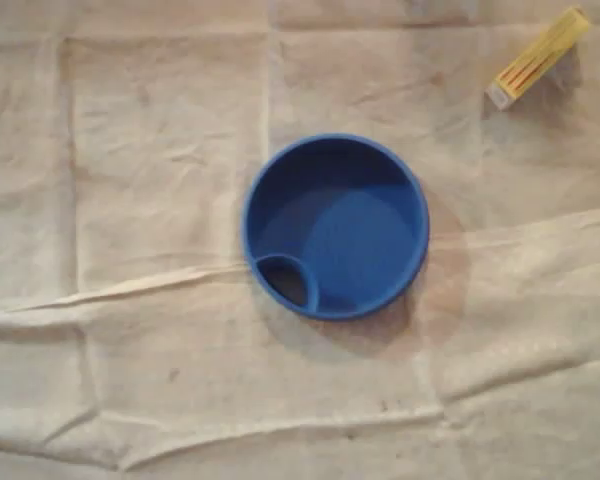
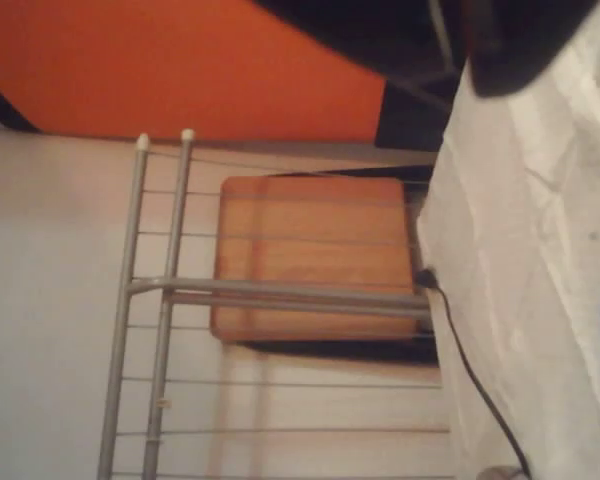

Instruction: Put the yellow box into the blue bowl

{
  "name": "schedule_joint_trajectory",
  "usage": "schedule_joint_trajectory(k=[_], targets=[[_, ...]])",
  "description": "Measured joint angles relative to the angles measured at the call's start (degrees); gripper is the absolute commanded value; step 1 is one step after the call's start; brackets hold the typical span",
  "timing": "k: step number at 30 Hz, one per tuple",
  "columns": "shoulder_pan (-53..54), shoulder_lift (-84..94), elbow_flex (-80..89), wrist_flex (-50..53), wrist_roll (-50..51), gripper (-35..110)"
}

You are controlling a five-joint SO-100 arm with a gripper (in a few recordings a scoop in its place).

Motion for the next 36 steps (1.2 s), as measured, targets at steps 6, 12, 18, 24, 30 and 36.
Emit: schedule_joint_trajectory(k=[6, 12, 18, 24, 30, 36], targets=[[0.0, 0.0, 0.0, 0.0, 0.0, 0], [0.0, 0.0, 0.09, 0.0, 0.0, 0], [0.18, -3.69, 0.18, 0.0, 0.0, 0], [0.0, -20.83, 0.18, 0.0, 0.0, 0], [-0.09, -41.75, -0.26, -1.67, -1.14, 0], [0.0, -58.01, -3.52, -2.64, -10.81, 0]])
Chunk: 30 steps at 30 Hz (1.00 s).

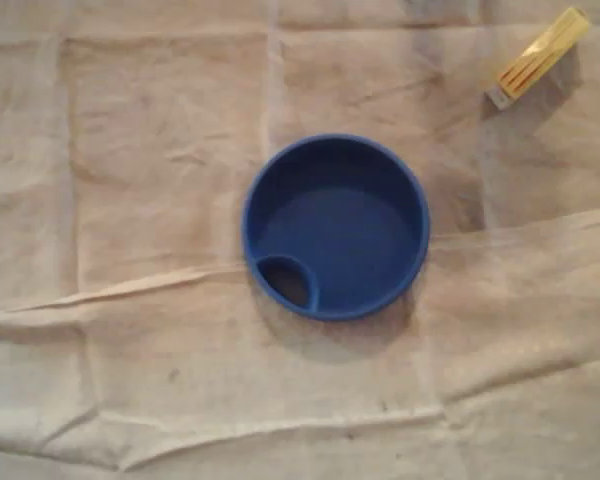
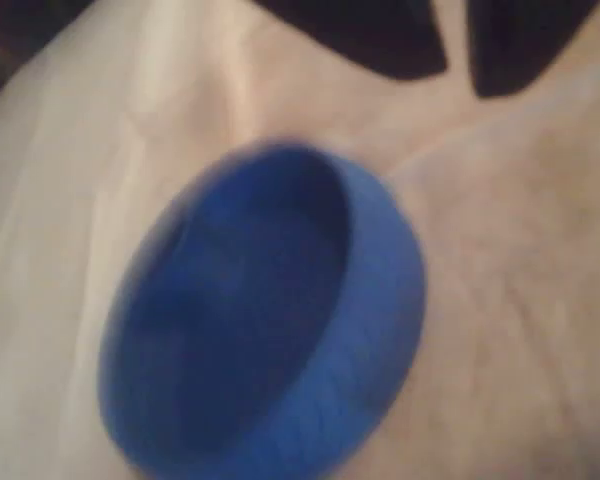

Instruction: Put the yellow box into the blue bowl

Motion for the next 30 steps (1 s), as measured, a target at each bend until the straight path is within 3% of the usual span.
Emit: schedule_joint_trajectory(k=[8, 21, 30], targets=[[-6.94, -16.44, -3.52, -0.53, -9.49, 0], [-24.61, -27.86, -4.31, -4.04, -11.25, 2], [-26.54, -32.52, -4.31, -7.91, -11.25, 24]])
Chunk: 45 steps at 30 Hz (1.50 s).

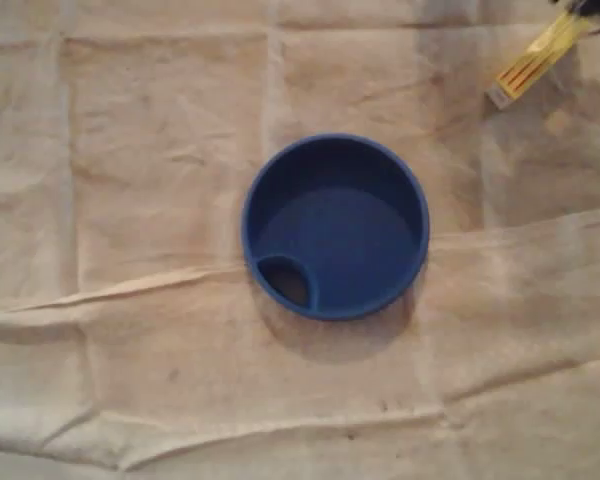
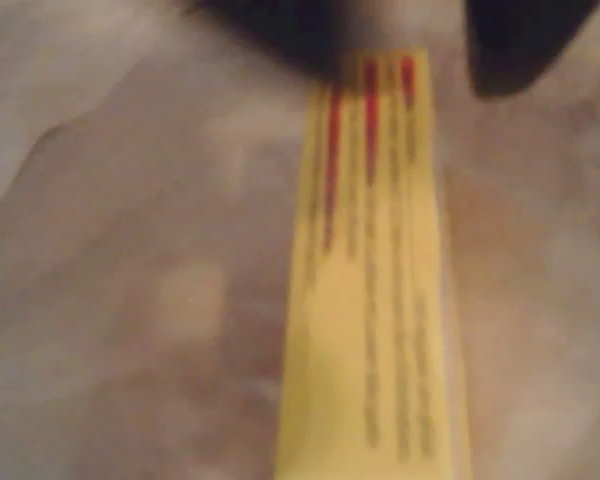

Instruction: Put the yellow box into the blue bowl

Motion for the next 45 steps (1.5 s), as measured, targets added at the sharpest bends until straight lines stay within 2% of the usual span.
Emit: schedule_joint_trajectory(k=[15, 23, 45], targets=[[-1.67, -3.25, 0.0, -2.29, 8.96, 27], [-6.94, -3.25, 0.79, -0.62, 10.02, 27], [-6.77, -3.25, 4.66, 1.05, 10.9, 27]])
